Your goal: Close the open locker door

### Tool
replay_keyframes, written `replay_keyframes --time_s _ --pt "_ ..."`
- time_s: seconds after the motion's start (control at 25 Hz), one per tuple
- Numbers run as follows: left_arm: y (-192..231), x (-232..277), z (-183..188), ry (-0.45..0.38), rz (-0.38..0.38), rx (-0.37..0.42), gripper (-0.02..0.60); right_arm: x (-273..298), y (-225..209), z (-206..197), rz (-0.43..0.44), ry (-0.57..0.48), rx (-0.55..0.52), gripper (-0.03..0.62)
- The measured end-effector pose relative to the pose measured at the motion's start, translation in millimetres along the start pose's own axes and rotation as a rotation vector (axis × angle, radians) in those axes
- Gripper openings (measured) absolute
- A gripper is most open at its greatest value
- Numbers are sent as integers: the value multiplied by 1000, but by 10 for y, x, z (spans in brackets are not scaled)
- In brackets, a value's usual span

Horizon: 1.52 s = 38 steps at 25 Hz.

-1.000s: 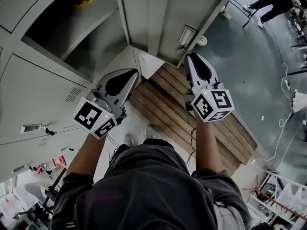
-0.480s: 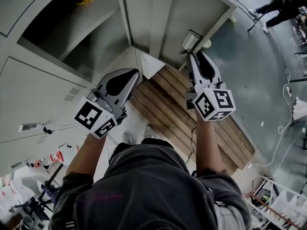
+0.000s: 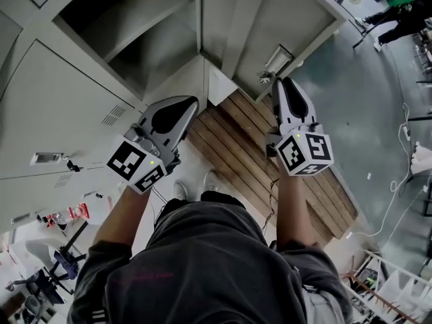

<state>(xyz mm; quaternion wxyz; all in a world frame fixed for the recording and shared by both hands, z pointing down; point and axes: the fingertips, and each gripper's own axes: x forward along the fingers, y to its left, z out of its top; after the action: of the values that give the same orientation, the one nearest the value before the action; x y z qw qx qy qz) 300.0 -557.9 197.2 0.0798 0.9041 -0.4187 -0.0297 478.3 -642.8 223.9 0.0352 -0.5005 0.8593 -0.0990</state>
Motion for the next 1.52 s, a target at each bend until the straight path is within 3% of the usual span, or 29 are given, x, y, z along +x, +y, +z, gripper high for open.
replay_keyframes --time_s 0.56,1.52 --pt "-92 -705 42 -5 15 2 11 -249 832 -170 66 18 -15 80" --pt "239 -1676 66 -22 131 7 11 -42 2083 -477 234 50 -32 51"
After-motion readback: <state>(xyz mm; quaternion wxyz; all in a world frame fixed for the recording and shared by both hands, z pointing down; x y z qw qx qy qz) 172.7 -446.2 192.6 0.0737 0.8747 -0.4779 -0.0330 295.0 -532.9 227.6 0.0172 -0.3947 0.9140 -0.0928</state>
